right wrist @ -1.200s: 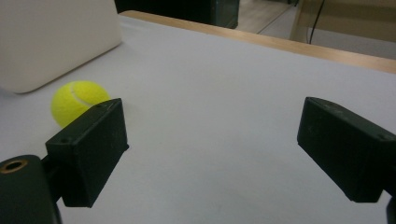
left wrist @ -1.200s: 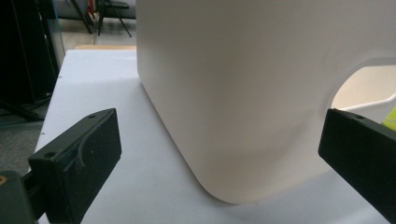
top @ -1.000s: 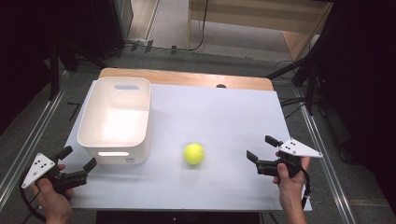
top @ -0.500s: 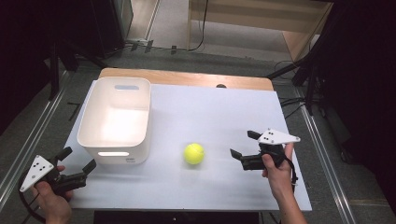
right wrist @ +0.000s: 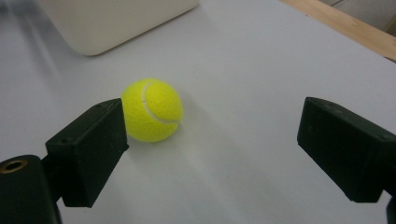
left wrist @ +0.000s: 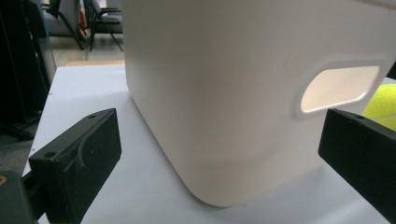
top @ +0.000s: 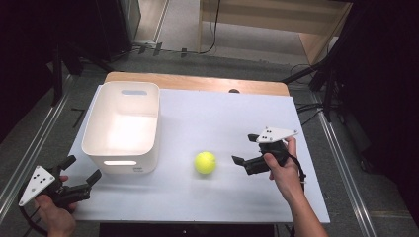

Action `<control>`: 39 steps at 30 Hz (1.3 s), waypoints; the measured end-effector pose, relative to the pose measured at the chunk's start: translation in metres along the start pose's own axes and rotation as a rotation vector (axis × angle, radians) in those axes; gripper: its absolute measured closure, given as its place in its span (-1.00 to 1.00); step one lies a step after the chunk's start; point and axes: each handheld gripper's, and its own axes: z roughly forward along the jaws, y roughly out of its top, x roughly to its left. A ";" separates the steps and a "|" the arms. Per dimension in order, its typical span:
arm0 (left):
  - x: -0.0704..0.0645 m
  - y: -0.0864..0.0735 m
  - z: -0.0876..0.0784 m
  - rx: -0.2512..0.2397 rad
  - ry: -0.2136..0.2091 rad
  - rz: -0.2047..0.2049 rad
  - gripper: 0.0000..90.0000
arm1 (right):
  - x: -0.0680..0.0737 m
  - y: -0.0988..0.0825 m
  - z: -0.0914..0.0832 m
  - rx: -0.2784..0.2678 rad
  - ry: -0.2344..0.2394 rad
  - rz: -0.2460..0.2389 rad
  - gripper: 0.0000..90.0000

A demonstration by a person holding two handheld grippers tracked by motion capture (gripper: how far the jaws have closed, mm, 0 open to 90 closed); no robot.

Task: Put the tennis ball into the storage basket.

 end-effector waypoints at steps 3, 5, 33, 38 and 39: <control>-0.001 0.000 -0.001 -0.010 -0.005 0.009 -1.00 | -0.001 0.005 0.004 0.018 0.013 -0.008 -0.84; -0.002 0.000 -0.001 -0.012 -0.007 0.014 -1.00 | -0.001 0.009 0.007 0.032 0.014 -0.016 -0.84; -0.007 0.002 -0.005 -0.073 -0.036 0.086 -1.00 | 0.009 0.022 0.057 0.233 0.095 -0.083 -0.84; -0.007 0.002 -0.006 -0.087 -0.039 0.090 -1.00 | 0.011 0.023 0.065 0.260 0.105 -0.091 -0.84; -0.007 0.002 -0.006 -0.088 -0.035 0.086 -1.00 | 0.012 0.023 0.067 0.267 0.107 -0.091 -0.84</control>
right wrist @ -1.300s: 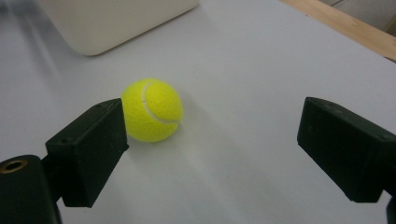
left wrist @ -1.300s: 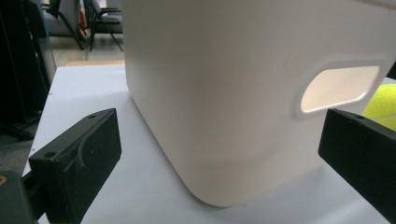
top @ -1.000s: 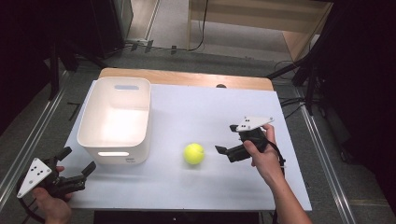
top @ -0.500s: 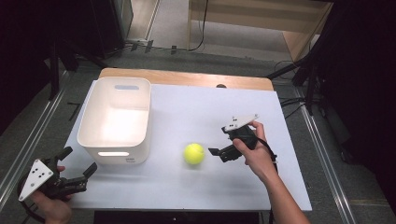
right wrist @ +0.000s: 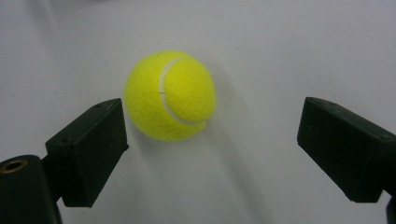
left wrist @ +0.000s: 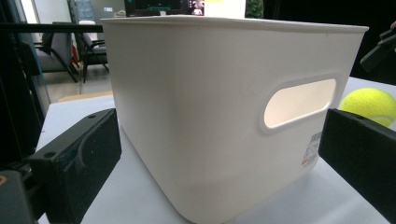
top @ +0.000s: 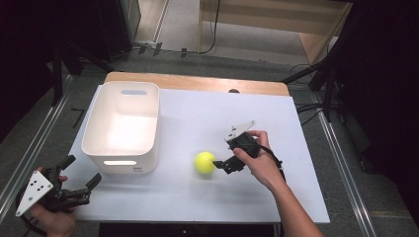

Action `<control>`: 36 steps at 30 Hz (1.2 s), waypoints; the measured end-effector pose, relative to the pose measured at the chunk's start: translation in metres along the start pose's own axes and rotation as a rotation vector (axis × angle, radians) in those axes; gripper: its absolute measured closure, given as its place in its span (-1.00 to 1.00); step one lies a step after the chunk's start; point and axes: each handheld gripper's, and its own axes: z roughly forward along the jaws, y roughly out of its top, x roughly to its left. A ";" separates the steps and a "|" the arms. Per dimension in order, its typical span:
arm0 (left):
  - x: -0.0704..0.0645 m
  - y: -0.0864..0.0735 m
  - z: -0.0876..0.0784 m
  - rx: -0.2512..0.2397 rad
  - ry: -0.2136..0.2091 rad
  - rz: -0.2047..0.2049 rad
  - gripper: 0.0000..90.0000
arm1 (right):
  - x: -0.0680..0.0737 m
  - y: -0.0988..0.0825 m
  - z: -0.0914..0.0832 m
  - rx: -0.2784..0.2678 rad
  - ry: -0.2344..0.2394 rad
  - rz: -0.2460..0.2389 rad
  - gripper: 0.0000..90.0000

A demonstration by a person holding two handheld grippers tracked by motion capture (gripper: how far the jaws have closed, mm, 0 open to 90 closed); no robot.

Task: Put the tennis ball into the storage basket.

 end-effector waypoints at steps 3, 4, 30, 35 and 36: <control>0.001 0.000 -0.001 -0.012 -0.002 -0.003 -1.00 | 0.001 0.001 0.006 0.023 0.004 -0.011 -0.84; 0.001 0.000 -0.001 -0.012 -0.002 -0.002 -1.00 | 0.001 0.002 0.008 0.032 0.005 -0.009 -0.84; 0.001 0.000 -0.001 -0.021 -0.024 -0.001 -1.00 | 0.011 0.012 0.046 0.150 0.035 -0.068 -0.84; 0.001 0.000 -0.001 -0.019 -0.022 0.000 -1.00 | 0.013 0.015 0.051 0.166 0.047 -0.077 -0.84; 0.001 0.000 -0.002 -0.019 -0.023 -0.001 -1.00 | 0.013 0.015 0.052 0.172 0.047 -0.073 -0.84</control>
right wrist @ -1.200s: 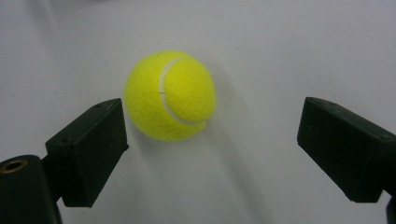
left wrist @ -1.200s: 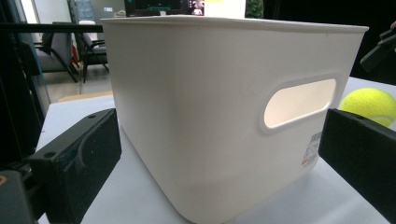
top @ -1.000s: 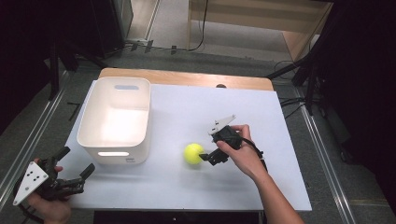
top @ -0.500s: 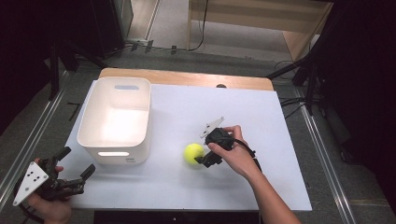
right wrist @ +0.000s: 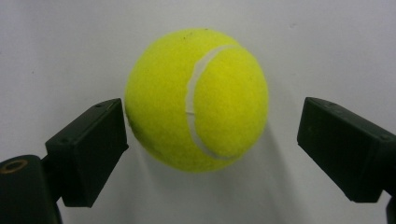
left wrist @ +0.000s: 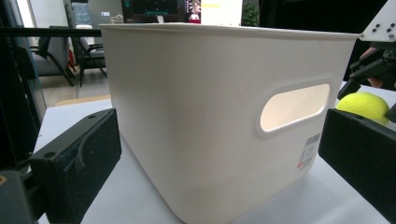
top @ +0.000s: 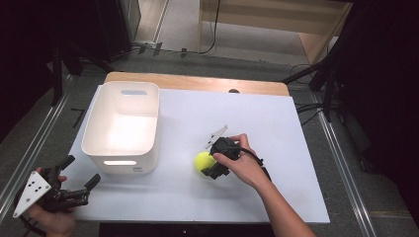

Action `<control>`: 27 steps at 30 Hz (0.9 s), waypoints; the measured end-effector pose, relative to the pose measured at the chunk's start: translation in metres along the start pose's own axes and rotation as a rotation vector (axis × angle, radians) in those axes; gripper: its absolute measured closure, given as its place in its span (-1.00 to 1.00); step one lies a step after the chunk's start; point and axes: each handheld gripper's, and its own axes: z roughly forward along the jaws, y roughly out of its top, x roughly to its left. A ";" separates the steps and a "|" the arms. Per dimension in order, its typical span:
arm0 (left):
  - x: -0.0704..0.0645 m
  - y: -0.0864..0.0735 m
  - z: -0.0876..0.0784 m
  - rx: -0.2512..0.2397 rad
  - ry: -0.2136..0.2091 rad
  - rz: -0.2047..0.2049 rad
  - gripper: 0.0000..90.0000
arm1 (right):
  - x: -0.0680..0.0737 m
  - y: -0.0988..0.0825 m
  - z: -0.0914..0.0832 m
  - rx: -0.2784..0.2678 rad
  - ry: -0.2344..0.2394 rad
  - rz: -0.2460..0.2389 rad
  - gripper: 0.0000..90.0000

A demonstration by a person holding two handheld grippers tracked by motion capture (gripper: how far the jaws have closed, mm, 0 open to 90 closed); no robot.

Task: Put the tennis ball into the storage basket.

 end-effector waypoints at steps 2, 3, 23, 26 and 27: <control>0.000 0.000 0.000 0.001 0.000 -0.001 -1.00 | 0.001 0.001 0.002 0.004 0.009 0.000 -0.84; 0.000 0.000 0.000 0.001 0.000 -0.002 -1.00 | 0.001 0.002 0.003 0.006 0.008 -0.005 -0.84; 0.001 0.000 0.000 0.008 0.008 -0.008 -1.00 | 0.002 0.009 0.015 0.026 0.027 -0.009 -0.61; 0.001 0.000 0.000 0.007 0.006 -0.010 -1.00 | 0.002 0.010 0.016 0.032 0.029 -0.011 -0.60; 0.001 0.000 0.001 0.007 0.006 -0.009 -1.00 | 0.002 0.010 0.017 0.032 0.028 -0.012 -0.59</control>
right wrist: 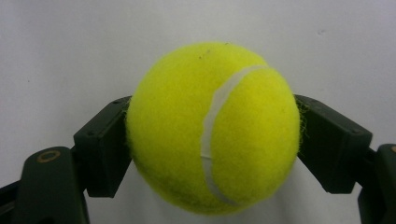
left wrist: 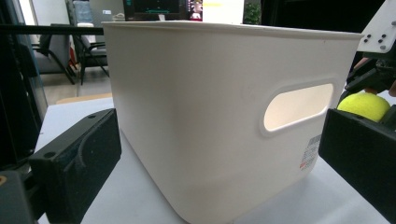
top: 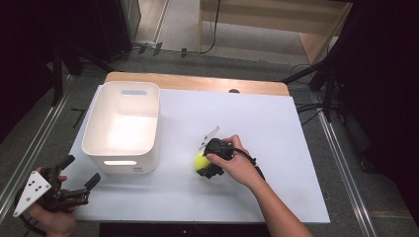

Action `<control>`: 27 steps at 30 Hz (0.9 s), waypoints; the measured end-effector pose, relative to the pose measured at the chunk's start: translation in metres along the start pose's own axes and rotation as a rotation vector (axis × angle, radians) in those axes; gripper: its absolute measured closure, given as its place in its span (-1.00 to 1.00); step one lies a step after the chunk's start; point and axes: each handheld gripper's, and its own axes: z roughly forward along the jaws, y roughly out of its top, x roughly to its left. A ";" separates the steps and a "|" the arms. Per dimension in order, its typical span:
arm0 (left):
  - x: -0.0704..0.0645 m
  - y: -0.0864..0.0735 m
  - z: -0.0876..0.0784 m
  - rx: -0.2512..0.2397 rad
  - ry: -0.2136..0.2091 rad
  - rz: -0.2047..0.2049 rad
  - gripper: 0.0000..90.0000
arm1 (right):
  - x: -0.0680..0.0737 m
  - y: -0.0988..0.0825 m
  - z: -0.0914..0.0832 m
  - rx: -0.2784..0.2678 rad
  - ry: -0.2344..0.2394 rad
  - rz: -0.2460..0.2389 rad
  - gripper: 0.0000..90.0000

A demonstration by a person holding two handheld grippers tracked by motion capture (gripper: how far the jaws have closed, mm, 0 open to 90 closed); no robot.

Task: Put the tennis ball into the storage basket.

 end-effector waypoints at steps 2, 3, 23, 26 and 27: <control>0.000 0.000 0.000 0.000 0.000 0.000 -1.00 | 0.000 0.000 0.000 -0.001 0.009 -0.004 -0.55; 0.000 0.000 0.000 -0.001 0.000 -0.001 -1.00 | 0.000 0.001 0.000 -0.006 0.012 0.002 -0.52; 0.000 0.000 0.001 0.003 -0.004 0.004 -1.00 | 0.000 0.006 -0.012 -0.017 0.017 -0.026 -0.49; 0.000 0.000 0.001 0.004 -0.003 0.003 -1.00 | 0.000 0.008 -0.015 -0.017 0.011 -0.028 -0.49; 0.000 0.000 0.001 0.004 -0.003 0.003 -1.00 | 0.001 0.008 -0.015 -0.020 0.012 -0.020 -0.49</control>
